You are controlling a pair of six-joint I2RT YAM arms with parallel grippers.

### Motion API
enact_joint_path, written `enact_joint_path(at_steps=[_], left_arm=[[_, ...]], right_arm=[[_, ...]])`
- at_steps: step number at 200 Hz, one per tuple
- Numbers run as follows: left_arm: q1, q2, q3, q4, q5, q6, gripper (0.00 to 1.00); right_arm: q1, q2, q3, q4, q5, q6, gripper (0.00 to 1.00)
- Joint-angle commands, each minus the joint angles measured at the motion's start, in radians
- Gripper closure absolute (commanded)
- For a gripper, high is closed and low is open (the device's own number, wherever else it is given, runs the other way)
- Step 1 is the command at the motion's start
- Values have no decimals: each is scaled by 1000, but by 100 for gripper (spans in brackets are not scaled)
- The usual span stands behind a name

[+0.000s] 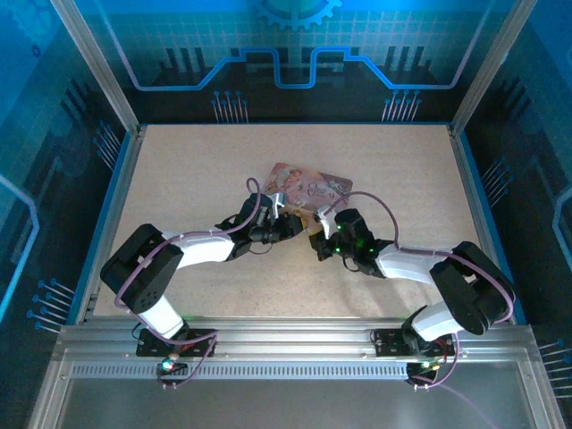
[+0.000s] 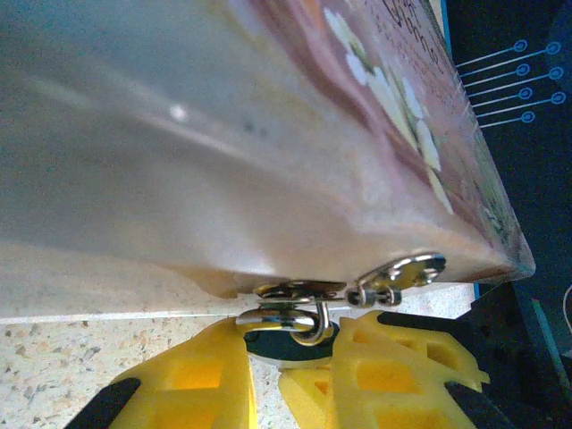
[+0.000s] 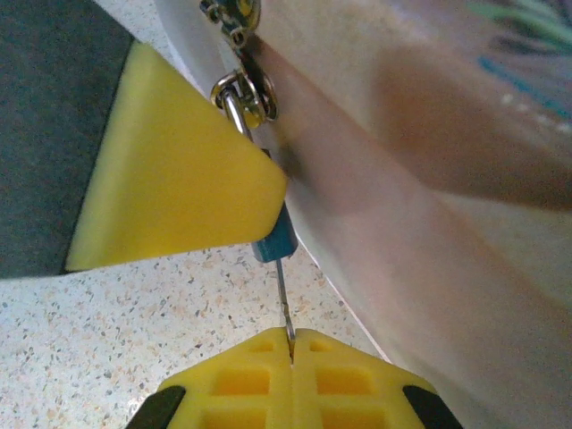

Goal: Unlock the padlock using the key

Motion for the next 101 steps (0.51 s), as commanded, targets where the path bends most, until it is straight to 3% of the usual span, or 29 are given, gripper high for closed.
enact_joint_path(at_steps=[1, 101], left_arm=[[-27, -11, 17, 60, 78, -3, 92], [-27, -8, 18, 34, 81, 1, 92]], right_arm=[[6, 6, 28, 29, 9, 16, 100], [1, -66, 2, 122, -19, -14, 100]])
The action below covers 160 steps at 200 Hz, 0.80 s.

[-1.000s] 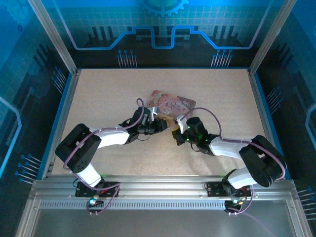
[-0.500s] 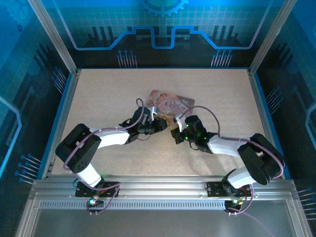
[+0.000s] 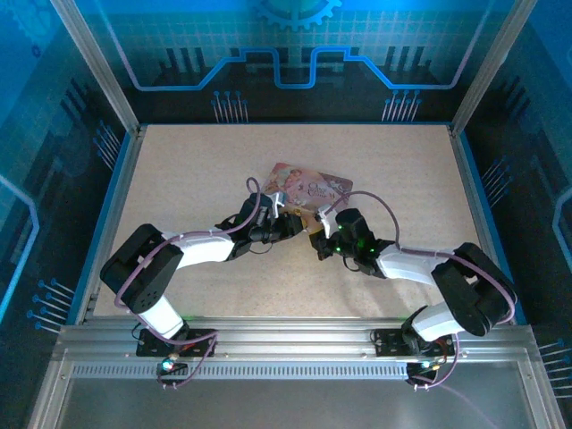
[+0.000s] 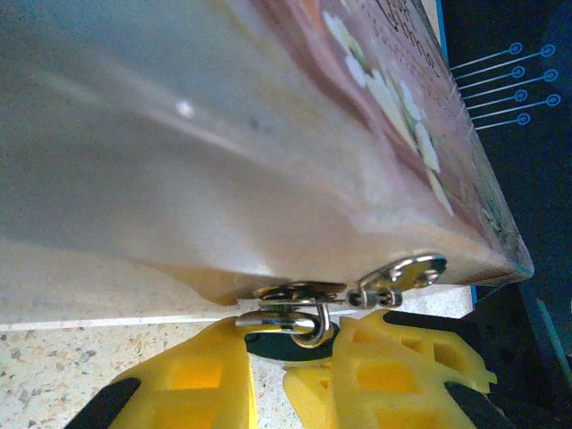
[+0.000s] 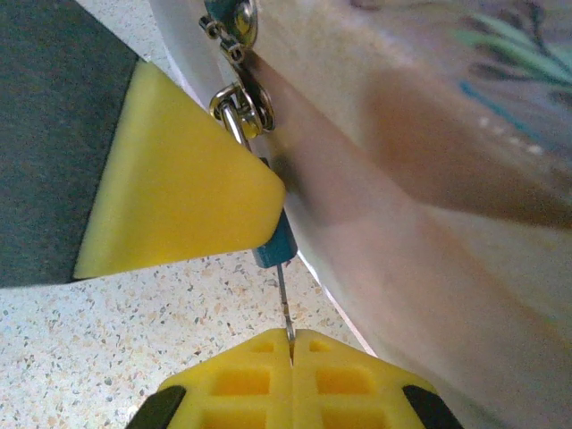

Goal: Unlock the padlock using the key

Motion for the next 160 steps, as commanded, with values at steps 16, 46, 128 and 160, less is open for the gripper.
enact_joint_path(at_steps=[16, 46, 128, 160], left_arm=[[-28, -5, 19, 30, 82, 2, 92], [-27, -2, 21, 40, 91, -9, 92], [-29, 2, 21, 61, 98, -37, 92], [-29, 8, 21, 65, 99, -40, 92]], right_arm=[[1, -53, 4, 131, -34, -13, 100], [1, -35, 11, 152, -41, -13, 100], [8, 46, 18, 205, -41, -4, 100], [8, 35, 15, 225, -44, 11, 100]])
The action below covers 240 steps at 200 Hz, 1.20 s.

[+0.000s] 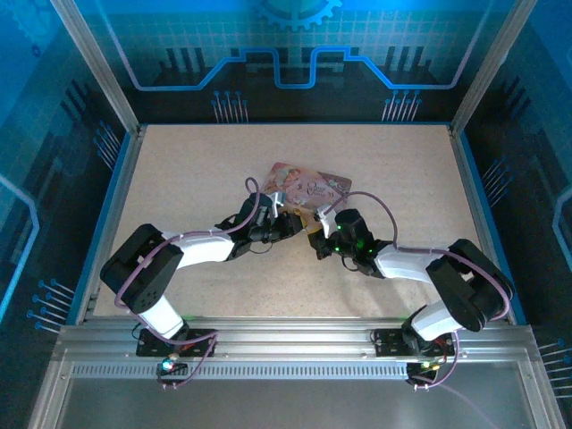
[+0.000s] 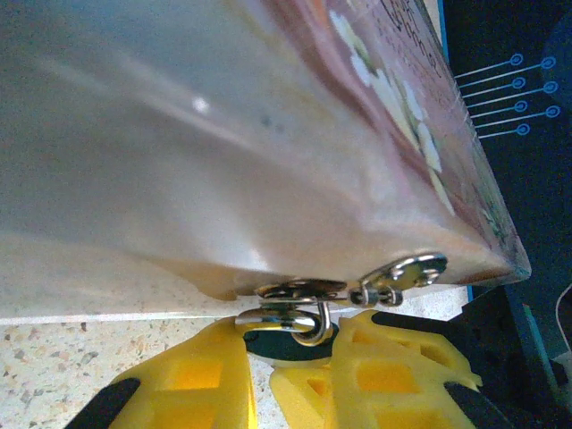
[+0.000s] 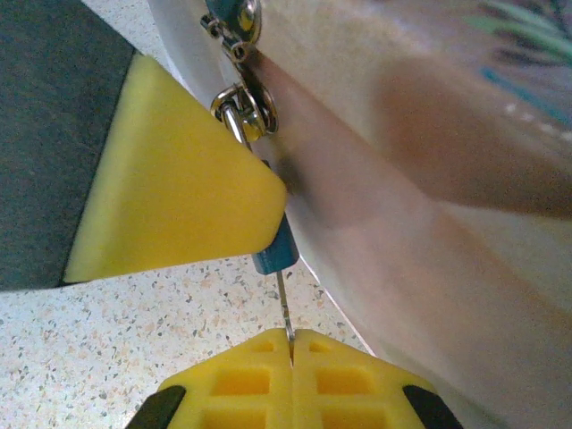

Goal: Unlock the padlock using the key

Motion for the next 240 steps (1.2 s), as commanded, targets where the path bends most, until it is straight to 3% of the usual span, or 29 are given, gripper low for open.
enact_joint_path(at_steps=[1, 92, 240], left_arm=[[-29, 7, 21, 61, 107, -13, 92], [-29, 27, 12, 36, 90, 4, 93], [-31, 14, 26, 64, 105, -47, 93]], right_arm=[[9, -5, 20, 160, -37, 11, 100], [-45, -95, -15, 181, -103, 45, 100], [-15, 33, 4, 235, -105, 58, 100]])
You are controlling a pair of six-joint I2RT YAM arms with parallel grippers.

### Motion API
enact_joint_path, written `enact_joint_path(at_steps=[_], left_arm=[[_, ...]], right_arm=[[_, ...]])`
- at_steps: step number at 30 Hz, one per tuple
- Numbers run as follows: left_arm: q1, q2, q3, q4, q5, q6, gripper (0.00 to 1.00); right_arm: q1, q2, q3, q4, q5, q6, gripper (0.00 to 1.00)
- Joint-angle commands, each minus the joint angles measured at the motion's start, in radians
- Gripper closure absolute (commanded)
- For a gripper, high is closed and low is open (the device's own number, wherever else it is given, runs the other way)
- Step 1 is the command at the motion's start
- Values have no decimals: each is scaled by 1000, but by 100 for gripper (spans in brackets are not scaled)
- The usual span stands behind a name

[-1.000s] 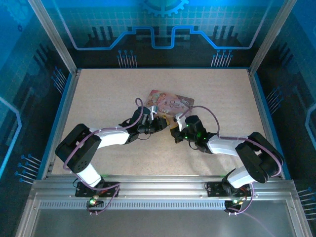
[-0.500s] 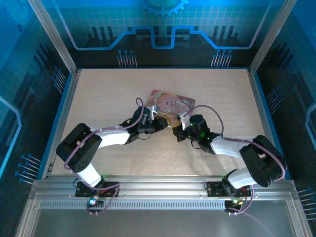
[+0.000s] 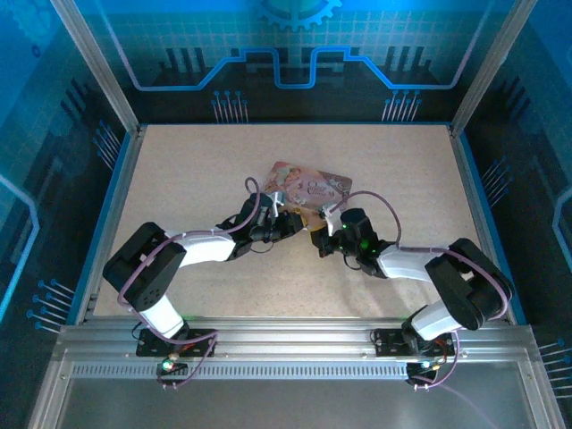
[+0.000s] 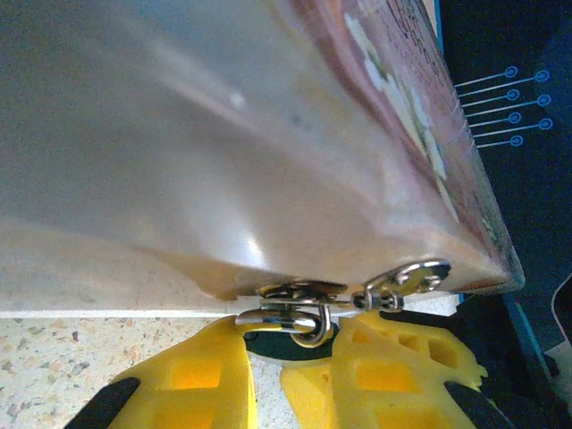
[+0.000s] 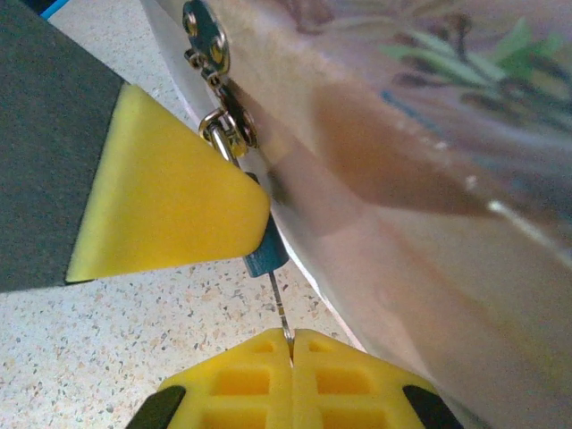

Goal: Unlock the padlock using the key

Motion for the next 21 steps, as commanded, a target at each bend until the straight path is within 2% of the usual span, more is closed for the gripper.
enact_joint_path(at_steps=[1, 21], left_arm=[[-31, -6, 27, 32, 111, -12, 93], [-31, -24, 21, -8, 113, 7, 93]], right_arm=[[25, 15, 33, 150, -47, 12, 100], [-40, -8, 46, 97, -62, -61, 100]])
